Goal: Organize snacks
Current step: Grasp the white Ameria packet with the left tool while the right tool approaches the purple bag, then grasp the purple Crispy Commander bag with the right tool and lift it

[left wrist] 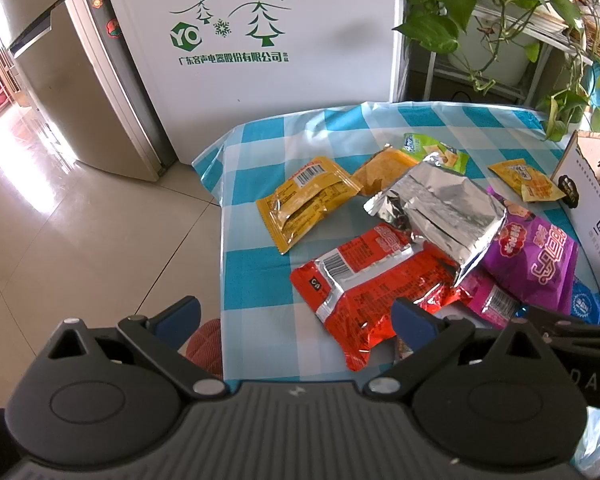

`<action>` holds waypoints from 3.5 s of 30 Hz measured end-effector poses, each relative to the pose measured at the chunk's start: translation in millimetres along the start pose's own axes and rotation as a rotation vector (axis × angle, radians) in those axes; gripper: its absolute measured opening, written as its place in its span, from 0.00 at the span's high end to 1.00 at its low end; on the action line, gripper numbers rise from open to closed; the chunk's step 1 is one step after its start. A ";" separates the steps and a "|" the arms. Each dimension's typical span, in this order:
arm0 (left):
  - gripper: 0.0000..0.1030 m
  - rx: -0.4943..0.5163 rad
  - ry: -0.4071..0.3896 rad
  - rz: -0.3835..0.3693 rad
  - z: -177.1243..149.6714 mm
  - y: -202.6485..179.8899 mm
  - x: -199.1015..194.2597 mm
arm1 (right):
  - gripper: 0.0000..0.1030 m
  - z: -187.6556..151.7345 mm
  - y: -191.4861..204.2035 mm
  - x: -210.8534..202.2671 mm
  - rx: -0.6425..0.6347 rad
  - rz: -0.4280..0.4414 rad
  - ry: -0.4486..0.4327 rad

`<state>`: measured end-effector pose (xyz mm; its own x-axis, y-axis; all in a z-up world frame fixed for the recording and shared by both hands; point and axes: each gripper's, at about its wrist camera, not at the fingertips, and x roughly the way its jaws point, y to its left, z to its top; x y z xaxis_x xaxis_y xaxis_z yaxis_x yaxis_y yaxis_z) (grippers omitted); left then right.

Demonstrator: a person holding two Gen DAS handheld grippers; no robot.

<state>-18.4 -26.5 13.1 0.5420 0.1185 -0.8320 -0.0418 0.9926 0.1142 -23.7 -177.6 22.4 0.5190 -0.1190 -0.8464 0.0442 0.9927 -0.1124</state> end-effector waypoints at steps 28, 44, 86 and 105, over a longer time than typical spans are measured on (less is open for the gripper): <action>0.02 -0.024 -0.002 -0.099 -2.1 5.9 -0.1 | 0.00 4.1 -48.7 -14.7 0.129 0.164 -0.044; 0.02 0.085 0.060 -0.250 -27.8 -31.0 9.6 | 0.00 0.5 -95.6 -26.6 0.287 0.289 -0.096; 0.31 0.068 0.062 -0.269 -46.1 -30.1 26.8 | 0.07 20.1 -59.2 0.4 -0.040 0.319 -0.051; 0.18 0.031 0.058 -0.318 -45.1 -17.6 25.5 | 0.05 39.1 -21.9 54.6 -0.266 0.309 -0.022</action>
<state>-41.7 -39.7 -34.6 0.4747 -0.1954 -0.8582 0.1478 0.9789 -0.1411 37.0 -205.0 -0.9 0.4917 0.1874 -0.8504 -0.3372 0.9413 0.0124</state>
